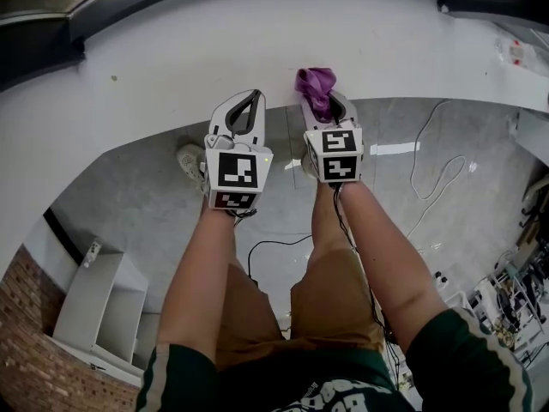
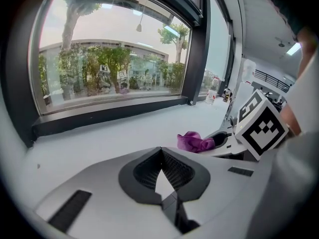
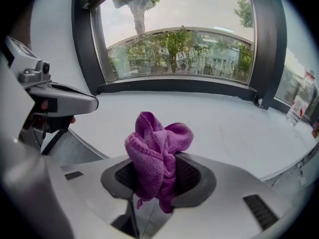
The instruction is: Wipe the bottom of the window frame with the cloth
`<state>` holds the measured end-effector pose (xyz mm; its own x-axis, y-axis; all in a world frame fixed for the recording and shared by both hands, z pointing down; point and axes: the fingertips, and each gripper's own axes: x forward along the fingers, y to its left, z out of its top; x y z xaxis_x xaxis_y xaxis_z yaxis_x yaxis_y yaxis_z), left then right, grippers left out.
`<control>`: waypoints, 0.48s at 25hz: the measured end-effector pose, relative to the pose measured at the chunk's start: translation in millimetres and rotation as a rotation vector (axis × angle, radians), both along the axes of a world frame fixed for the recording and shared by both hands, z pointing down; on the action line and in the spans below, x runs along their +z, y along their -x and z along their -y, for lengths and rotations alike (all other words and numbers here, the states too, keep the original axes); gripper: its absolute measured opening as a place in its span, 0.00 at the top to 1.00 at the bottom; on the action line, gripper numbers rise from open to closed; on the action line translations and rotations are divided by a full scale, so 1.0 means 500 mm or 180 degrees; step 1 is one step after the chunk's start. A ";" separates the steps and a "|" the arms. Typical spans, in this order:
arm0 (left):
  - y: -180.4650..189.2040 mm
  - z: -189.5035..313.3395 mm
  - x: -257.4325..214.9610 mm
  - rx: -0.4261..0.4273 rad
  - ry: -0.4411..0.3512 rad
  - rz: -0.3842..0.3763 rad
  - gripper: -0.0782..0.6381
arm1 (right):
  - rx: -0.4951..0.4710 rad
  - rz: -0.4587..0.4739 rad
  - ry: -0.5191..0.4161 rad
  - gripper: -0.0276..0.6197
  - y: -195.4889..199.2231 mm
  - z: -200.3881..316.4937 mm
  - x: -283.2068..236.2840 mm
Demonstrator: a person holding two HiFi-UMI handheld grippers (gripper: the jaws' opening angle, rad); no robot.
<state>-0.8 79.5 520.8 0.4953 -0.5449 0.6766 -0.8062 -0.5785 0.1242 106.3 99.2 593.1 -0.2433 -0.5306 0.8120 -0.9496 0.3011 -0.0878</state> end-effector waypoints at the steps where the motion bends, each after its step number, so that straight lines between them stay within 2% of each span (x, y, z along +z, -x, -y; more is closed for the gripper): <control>1: 0.006 -0.001 0.001 -0.0011 0.0004 0.0001 0.88 | -0.0009 0.0000 0.0004 0.71 0.004 -0.001 0.000; 12: 0.073 -0.008 -0.005 -0.0116 -0.0061 0.0039 0.88 | 0.0024 -0.0187 -0.0011 0.71 0.046 -0.002 -0.001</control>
